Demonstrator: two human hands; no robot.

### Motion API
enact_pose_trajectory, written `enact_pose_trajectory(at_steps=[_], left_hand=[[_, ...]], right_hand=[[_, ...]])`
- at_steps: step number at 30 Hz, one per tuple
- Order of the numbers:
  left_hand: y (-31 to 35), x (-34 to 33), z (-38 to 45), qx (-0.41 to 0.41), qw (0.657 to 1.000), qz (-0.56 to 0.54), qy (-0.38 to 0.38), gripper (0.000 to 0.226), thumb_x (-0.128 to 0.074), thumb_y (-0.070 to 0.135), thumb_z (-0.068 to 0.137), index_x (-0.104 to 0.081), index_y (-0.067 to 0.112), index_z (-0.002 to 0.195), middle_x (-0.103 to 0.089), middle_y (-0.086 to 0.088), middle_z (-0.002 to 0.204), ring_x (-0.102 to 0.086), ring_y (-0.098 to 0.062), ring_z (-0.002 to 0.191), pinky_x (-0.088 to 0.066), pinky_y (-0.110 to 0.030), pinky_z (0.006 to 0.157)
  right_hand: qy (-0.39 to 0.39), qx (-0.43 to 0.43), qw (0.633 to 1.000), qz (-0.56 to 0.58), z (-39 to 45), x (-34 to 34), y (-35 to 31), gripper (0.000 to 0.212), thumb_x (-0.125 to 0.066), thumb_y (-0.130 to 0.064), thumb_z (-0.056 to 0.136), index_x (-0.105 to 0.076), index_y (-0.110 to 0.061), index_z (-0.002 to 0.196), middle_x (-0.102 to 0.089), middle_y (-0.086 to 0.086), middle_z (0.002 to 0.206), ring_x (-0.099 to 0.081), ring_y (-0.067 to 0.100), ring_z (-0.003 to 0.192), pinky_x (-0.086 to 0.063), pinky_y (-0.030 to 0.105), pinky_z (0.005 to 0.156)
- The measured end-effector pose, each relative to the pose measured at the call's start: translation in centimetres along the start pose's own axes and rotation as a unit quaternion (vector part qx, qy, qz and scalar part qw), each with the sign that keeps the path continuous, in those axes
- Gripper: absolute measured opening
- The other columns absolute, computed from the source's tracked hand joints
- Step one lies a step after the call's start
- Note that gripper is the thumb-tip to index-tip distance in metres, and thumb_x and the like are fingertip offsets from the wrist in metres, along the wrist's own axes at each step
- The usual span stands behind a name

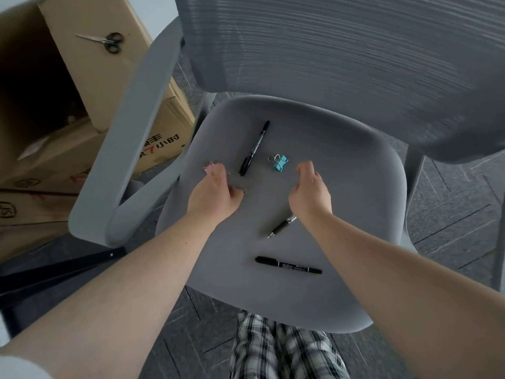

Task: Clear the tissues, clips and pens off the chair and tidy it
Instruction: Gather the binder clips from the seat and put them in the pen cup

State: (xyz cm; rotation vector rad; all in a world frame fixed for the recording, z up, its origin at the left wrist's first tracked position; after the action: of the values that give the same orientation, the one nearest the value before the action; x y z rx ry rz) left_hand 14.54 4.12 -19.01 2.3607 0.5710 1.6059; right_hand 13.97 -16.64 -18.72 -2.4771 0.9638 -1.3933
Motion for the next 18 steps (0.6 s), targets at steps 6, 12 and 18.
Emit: enact_pose_trajectory(at_steps=[6, 12, 18], left_hand=[[-0.5, 2.6, 0.5, 0.01, 0.998, -0.044, 0.046, 0.014, -0.052, 0.008, 0.081, -0.041, 0.005, 0.089, -0.044, -0.012, 0.096, -0.05, -0.036, 0.069, -0.045, -0.041, 0.059], [-2.3, 2.5, 1.3, 0.041, 0.994, -0.057, 0.084, 0.01, -0.046, 0.003, 0.087, -0.045, -0.001, 0.096, -0.037, -0.028, 0.136, -0.058, -0.042, 0.074, -0.046, -0.04, 0.061], [-2.2, 1.5, 1.6, 0.014, 0.995, 0.011, 0.098, 0.028, -0.049, 0.023, 0.096, -0.052, -0.005, 0.096, -0.05, -0.025, 0.11, -0.058, -0.04, 0.067, -0.038, -0.034, 0.055]], right_hand=[[0.006, 0.044, 0.999, -0.022, 1.5, -0.8, -2.5, 0.04, -0.041, 0.0, 0.09, -0.044, -0.015, 0.127, -0.049, 0.012, 0.12, -0.053, 0.036, 0.096, -0.041, 0.036, 0.074], [0.005, 0.04, 0.999, -0.009, 3.5, -1.6, -3.5, 0.046, -0.059, -0.034, 0.093, -0.042, -0.011, 0.129, -0.05, 0.016, 0.123, -0.054, 0.037, 0.109, -0.041, 0.036, 0.078], [-0.009, -0.002, 1.0, -0.016, 5.1, -3.1, -3.2, 0.051, -0.062, -0.036, 0.09, -0.038, -0.007, 0.124, -0.047, 0.018, 0.126, -0.052, 0.039, 0.113, -0.046, 0.042, 0.084]])
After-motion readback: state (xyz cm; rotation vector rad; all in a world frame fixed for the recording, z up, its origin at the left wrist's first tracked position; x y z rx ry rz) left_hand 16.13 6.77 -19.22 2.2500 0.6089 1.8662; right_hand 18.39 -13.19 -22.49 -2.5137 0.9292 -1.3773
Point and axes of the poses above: each hand's wrist, its own z-axis towards the middle knuckle, its own x-axis out of the back of the hand, y = z × x, the point moved 10 cm from there along z, towards the middle knuckle
